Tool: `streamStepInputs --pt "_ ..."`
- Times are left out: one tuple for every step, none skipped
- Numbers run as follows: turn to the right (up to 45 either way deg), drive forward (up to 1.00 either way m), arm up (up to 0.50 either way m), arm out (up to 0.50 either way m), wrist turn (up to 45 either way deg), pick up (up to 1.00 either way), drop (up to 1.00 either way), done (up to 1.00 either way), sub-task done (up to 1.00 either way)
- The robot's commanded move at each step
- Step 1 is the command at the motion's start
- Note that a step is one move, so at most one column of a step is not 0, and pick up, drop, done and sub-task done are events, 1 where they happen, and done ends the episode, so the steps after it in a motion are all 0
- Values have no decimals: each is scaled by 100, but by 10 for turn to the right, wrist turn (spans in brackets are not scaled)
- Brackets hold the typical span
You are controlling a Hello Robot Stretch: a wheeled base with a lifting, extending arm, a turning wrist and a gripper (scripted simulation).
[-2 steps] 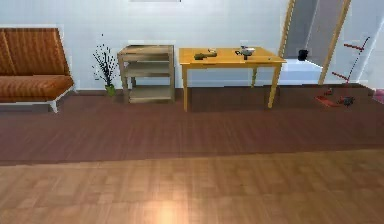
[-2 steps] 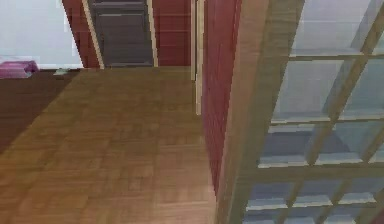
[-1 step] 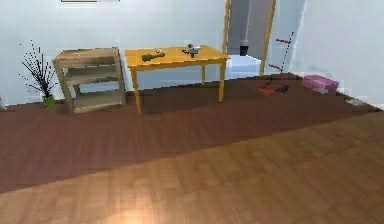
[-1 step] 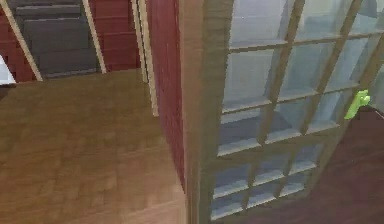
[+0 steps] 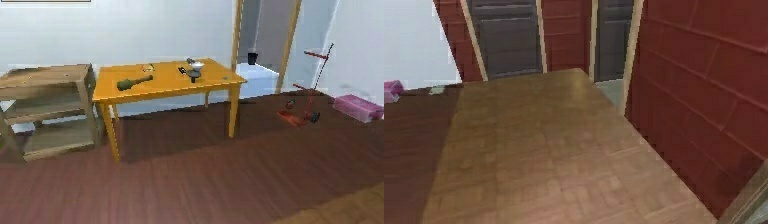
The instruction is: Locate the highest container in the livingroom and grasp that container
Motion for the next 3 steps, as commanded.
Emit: streamStepInputs --pt "30 0 0 0 0 0 0 0 0" --pt "0 100 0 0 0 0 0 0 0" --pt "60 0 0 0 0 0 0 0 0"
